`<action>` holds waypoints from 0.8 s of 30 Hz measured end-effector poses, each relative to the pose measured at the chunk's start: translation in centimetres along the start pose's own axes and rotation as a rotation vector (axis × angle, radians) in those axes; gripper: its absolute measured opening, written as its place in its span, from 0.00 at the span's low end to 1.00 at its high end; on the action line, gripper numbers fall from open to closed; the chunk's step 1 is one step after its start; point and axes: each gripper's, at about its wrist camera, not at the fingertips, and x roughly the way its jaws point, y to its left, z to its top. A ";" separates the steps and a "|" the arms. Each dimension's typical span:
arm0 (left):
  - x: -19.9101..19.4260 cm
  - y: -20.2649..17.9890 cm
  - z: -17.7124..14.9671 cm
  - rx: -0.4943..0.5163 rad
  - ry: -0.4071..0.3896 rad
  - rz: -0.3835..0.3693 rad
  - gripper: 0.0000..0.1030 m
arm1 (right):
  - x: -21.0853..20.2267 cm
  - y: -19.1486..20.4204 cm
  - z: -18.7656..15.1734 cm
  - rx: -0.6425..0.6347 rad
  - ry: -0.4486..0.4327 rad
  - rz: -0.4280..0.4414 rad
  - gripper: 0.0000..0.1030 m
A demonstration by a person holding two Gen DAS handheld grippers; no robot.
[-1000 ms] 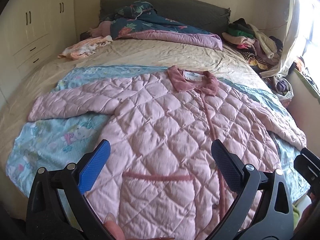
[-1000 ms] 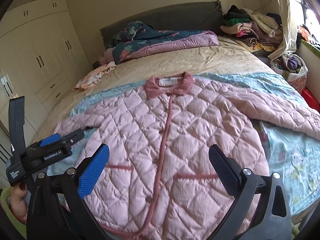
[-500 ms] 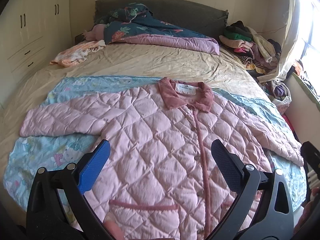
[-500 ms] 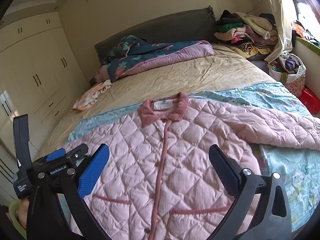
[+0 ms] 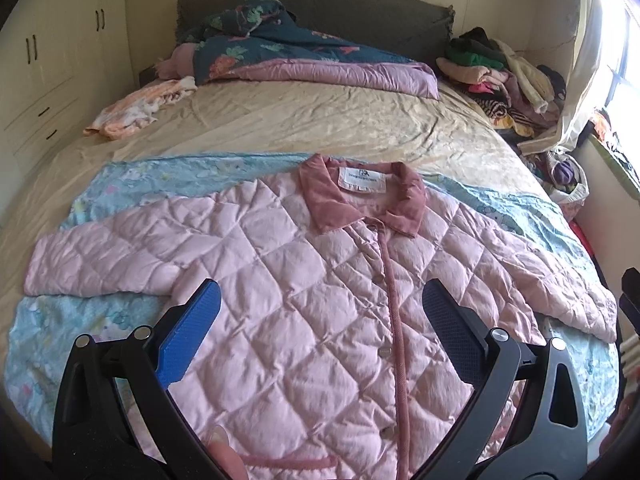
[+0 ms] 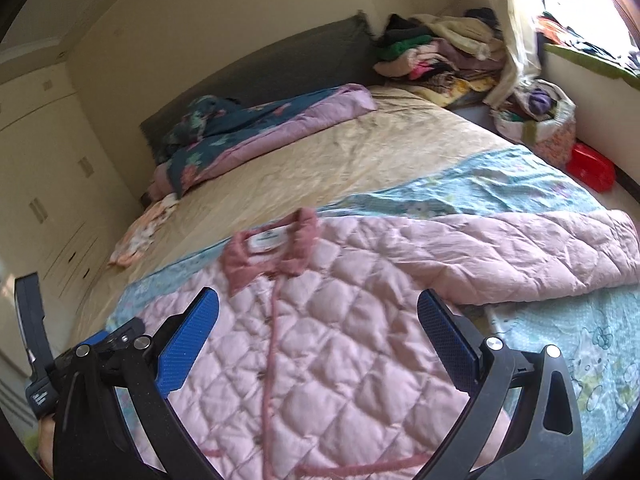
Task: Fold large clothes
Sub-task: 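Move the right gripper to the jacket sleeve cuff and grasp it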
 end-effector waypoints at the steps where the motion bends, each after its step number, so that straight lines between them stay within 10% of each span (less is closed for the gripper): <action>1: 0.6 -0.4 0.0 0.002 0.007 -0.006 0.92 | 0.3 -0.8 0.0 0.013 0.000 -0.020 0.96; 24: 11.2 -8.0 -1.2 0.106 0.122 -0.015 0.92 | 7.1 -22.1 -0.4 0.442 0.002 -0.348 0.96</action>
